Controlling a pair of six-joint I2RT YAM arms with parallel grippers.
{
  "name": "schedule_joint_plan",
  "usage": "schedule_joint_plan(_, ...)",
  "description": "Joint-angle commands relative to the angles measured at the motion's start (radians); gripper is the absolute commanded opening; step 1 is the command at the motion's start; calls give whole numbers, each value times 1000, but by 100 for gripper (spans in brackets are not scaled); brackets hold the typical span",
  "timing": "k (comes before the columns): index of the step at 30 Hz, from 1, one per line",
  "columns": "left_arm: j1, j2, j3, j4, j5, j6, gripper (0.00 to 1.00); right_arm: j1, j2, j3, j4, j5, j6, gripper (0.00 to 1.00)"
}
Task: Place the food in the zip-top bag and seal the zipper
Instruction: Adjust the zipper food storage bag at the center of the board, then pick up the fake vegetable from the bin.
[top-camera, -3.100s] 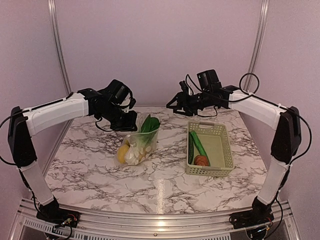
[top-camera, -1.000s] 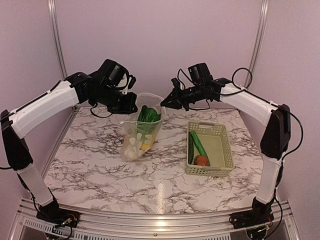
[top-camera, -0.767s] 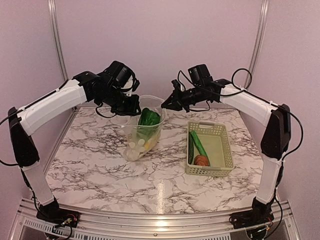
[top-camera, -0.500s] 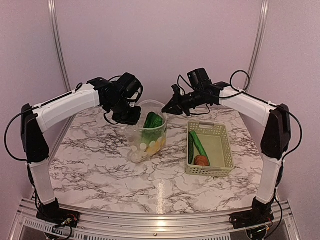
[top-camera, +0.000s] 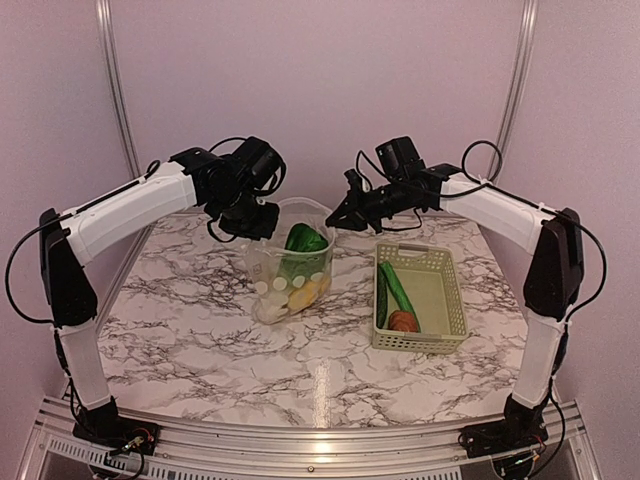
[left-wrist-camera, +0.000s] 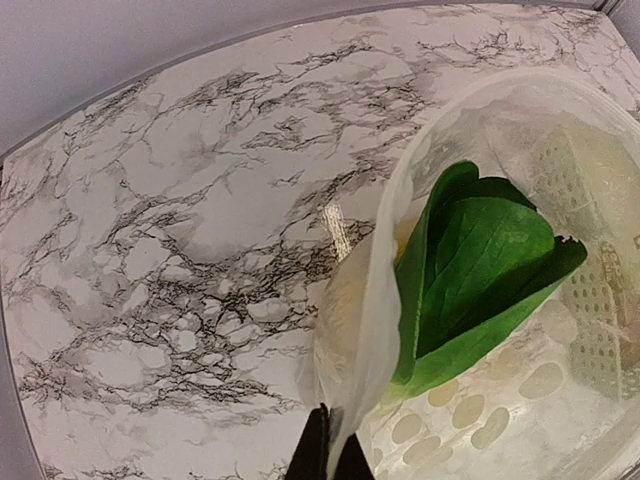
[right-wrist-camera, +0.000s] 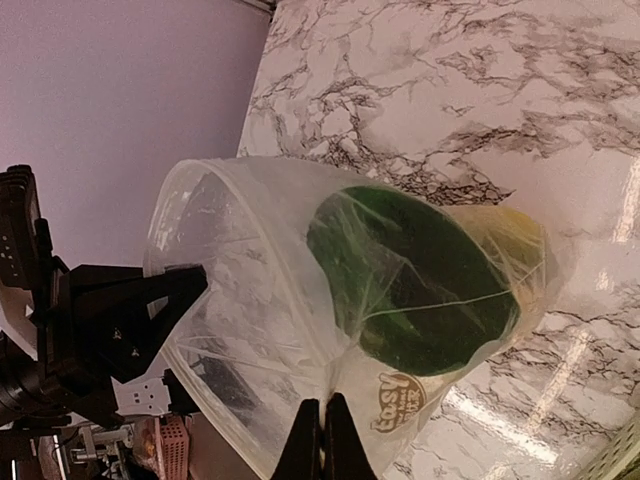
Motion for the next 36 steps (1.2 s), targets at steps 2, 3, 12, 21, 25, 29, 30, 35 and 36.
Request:
schedule_joint_plan(2, -3, -1, 21, 40, 47, 5, 0, -6, -38, -7, -39, 20, -43, 0)
schedule_joint_plan(3, -3, 0, 21, 44, 57, 7, 0, -7, -39, -10, -41, 23, -49, 0)
schedule_joint_plan(12, -2, -28, -9, 59, 77, 19, 0, -69, -93, 52, -176, 131, -180, 39)
schedule_joint_plan(21, 1, -41, -40, 62, 85, 12, 0, -103, -206, 93, -198, 609, -462, 97)
schedule_joint_plan(25, 8, -41, -35, 66, 108, 3, 0, -268, -350, -336, 158, 544, -401, 94)
schedule_joint_plan(29, 9, -51, -33, 68, 118, -2, 0, -308, -411, -495, 276, 529, -443, 71)
schedule_joint_plan(30, 9, -53, -35, 68, 120, -3, 0, -308, -397, -498, 260, 531, -462, 67)
schedule_joint_plan(35, 11, -58, -42, 69, 137, -9, 0, -306, -265, -446, 100, 525, -523, 55)
schedule_joint_plan(36, 10, -59, -42, 68, 138, -10, 0, -306, -236, -431, 68, 521, -525, 53)
